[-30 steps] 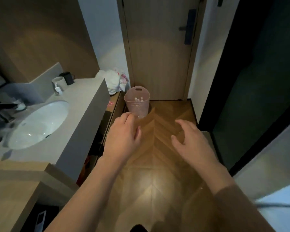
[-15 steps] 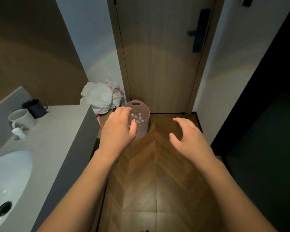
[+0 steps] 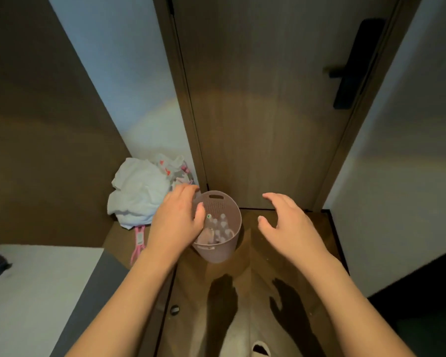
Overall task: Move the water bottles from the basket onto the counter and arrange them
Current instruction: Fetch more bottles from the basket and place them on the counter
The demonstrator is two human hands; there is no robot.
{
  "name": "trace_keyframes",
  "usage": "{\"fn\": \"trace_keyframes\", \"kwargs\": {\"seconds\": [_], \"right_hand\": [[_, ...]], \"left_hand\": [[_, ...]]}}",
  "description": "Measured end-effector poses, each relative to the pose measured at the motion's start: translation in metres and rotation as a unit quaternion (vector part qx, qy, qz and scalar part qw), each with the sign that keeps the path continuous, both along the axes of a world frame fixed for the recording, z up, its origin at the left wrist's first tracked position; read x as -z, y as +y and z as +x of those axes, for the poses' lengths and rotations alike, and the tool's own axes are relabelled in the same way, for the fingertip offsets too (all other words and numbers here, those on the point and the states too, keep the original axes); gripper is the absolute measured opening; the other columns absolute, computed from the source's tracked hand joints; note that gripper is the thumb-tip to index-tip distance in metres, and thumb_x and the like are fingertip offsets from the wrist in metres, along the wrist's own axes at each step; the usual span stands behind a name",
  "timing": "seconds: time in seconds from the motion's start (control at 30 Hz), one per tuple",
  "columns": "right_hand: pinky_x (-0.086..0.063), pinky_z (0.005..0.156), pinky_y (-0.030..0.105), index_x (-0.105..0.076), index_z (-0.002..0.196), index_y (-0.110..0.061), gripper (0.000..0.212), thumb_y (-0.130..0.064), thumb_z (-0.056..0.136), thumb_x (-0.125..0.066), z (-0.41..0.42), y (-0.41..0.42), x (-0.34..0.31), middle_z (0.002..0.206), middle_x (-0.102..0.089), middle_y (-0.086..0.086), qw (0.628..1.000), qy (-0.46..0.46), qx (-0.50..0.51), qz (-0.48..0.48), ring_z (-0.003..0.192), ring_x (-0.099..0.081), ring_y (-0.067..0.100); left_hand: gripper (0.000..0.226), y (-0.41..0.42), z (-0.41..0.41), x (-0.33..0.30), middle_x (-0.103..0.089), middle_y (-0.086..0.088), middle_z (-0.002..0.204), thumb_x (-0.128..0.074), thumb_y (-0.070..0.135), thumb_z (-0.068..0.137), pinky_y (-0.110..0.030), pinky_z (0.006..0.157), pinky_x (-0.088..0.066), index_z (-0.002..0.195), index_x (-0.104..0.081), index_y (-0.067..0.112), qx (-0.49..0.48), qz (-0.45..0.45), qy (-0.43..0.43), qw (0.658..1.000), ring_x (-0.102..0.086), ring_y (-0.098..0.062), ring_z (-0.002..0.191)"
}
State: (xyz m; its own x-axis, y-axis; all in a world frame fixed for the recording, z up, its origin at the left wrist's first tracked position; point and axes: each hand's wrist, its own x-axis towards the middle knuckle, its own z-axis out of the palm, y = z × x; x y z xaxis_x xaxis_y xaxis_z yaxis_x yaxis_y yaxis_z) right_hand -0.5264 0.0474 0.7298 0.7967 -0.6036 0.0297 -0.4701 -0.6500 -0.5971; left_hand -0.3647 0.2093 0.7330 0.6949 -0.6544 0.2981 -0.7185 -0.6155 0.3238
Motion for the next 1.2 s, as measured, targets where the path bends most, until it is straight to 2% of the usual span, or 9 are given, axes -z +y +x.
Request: {"fn": "trace_keyframes", "kwargs": {"seconds": [0.13, 0.33, 0.47, 0.6, 0.73, 0.87, 0.93, 1.1, 1.2], "right_hand": [[-0.043, 0.104, 0.030, -0.037, 0.147, -0.032, 0.055, -0.038, 0.096, -0.057, 0.086, -0.049, -0.006, 0.151, -0.039, -0.009, 0.999, 0.010, -0.036, 0.002, 0.131, -0.047, 0.011], [-0.040, 0.104, 0.027, -0.036, 0.148, -0.028, 0.058, -0.032, 0.095, -0.059, 0.202, -0.130, 0.014, 0.151, -0.039, -0.006, 0.993, 0.072, -0.093, 0.009, 0.132, -0.045, 0.012], [-0.033, 0.099, 0.020, -0.045, 0.144, -0.023, 0.056, -0.026, 0.091, -0.064, 0.288, -0.174, 0.025, 0.147, -0.047, 0.000, 0.990, 0.063, -0.124, -0.017, 0.130, -0.048, 0.016], [-0.034, 0.106, 0.028, -0.039, 0.148, -0.022, 0.056, -0.031, 0.096, -0.058, 0.361, -0.207, 0.026, 0.151, -0.041, -0.001, 0.979, 0.081, -0.188, -0.025, 0.134, -0.043, 0.017], [-0.031, 0.101, 0.023, -0.033, 0.151, -0.026, 0.056, -0.034, 0.099, -0.053, 0.427, -0.231, 0.036, 0.151, -0.040, -0.002, 0.966, 0.101, -0.238, 0.006, 0.133, -0.042, 0.016], [-0.030, 0.090, 0.016, -0.038, 0.147, -0.023, 0.053, -0.032, 0.098, -0.056, 0.491, -0.245, 0.062, 0.141, -0.051, 0.001, 0.932, 0.120, -0.342, -0.005, 0.123, -0.051, 0.017], [-0.037, 0.088, 0.019, -0.043, 0.143, -0.023, 0.051, -0.029, 0.095, -0.060, 0.516, -0.252, 0.079, 0.135, -0.055, 0.001, 0.909, 0.128, -0.397, -0.013, 0.116, -0.057, 0.017], [-0.038, 0.101, 0.028, -0.044, 0.144, -0.020, 0.052, -0.020, 0.094, -0.058, 0.574, -0.272, 0.127, 0.145, -0.043, 0.000, 0.837, 0.173, -0.519, 0.002, 0.130, -0.046, 0.019], [-0.043, 0.102, 0.037, -0.047, 0.140, -0.019, 0.047, -0.021, 0.094, -0.056, 0.603, -0.276, 0.170, 0.142, -0.046, 0.004, 0.794, 0.211, -0.568, -0.042, 0.127, -0.048, 0.024]], "left_hand": [[0.037, -0.045, 0.071, -0.005, -0.060, -0.004, 0.123, -0.057, 0.026, 0.093, -0.036, 0.092, -0.049, 0.128, -0.057, 0.014, -0.048, -0.013, 0.005, 0.999, -0.057, -0.021, 0.112], [0.041, -0.110, 0.172, 0.036, -0.058, -0.001, 0.127, -0.053, 0.033, 0.094, -0.032, 0.093, -0.050, 0.132, -0.054, 0.019, -0.079, 0.010, 0.069, 0.994, -0.056, -0.017, 0.113], [0.041, -0.153, 0.254, 0.048, -0.057, -0.002, 0.130, -0.053, 0.032, 0.094, -0.033, 0.095, -0.048, 0.132, -0.054, 0.018, -0.095, 0.003, 0.096, 0.991, -0.056, -0.021, 0.116], [0.040, -0.184, 0.314, 0.051, -0.053, -0.005, 0.139, -0.053, 0.030, 0.095, -0.033, 0.097, -0.045, 0.132, -0.054, 0.018, -0.137, -0.010, 0.113, 0.984, -0.053, -0.024, 0.123], [0.038, -0.197, 0.344, 0.065, -0.059, -0.006, 0.127, -0.058, 0.028, 0.092, -0.034, 0.089, -0.048, 0.129, -0.056, 0.016, -0.175, -0.014, 0.149, 0.973, -0.058, -0.026, 0.112], [0.038, -0.197, 0.361, 0.089, -0.058, -0.005, 0.129, -0.058, 0.025, 0.092, -0.031, 0.088, -0.048, 0.129, -0.057, 0.015, -0.262, -0.022, 0.184, 0.947, -0.059, -0.022, 0.112], [0.037, -0.193, 0.358, 0.096, -0.058, -0.002, 0.128, -0.059, 0.025, 0.092, -0.030, 0.087, -0.048, 0.127, -0.058, 0.016, -0.301, -0.033, 0.196, 0.933, -0.061, -0.020, 0.109], [0.034, -0.198, 0.322, 0.119, -0.060, 0.001, 0.122, -0.063, 0.025, 0.090, -0.029, 0.087, -0.048, 0.123, -0.059, 0.020, -0.452, -0.043, 0.230, 0.861, -0.060, -0.016, 0.106], [0.036, -0.218, 0.309, 0.148, -0.059, -0.002, 0.122, -0.065, 0.022, 0.088, -0.029, 0.083, -0.047, 0.123, -0.060, 0.017, -0.487, -0.028, 0.271, 0.830, -0.061, -0.019, 0.104]]}}
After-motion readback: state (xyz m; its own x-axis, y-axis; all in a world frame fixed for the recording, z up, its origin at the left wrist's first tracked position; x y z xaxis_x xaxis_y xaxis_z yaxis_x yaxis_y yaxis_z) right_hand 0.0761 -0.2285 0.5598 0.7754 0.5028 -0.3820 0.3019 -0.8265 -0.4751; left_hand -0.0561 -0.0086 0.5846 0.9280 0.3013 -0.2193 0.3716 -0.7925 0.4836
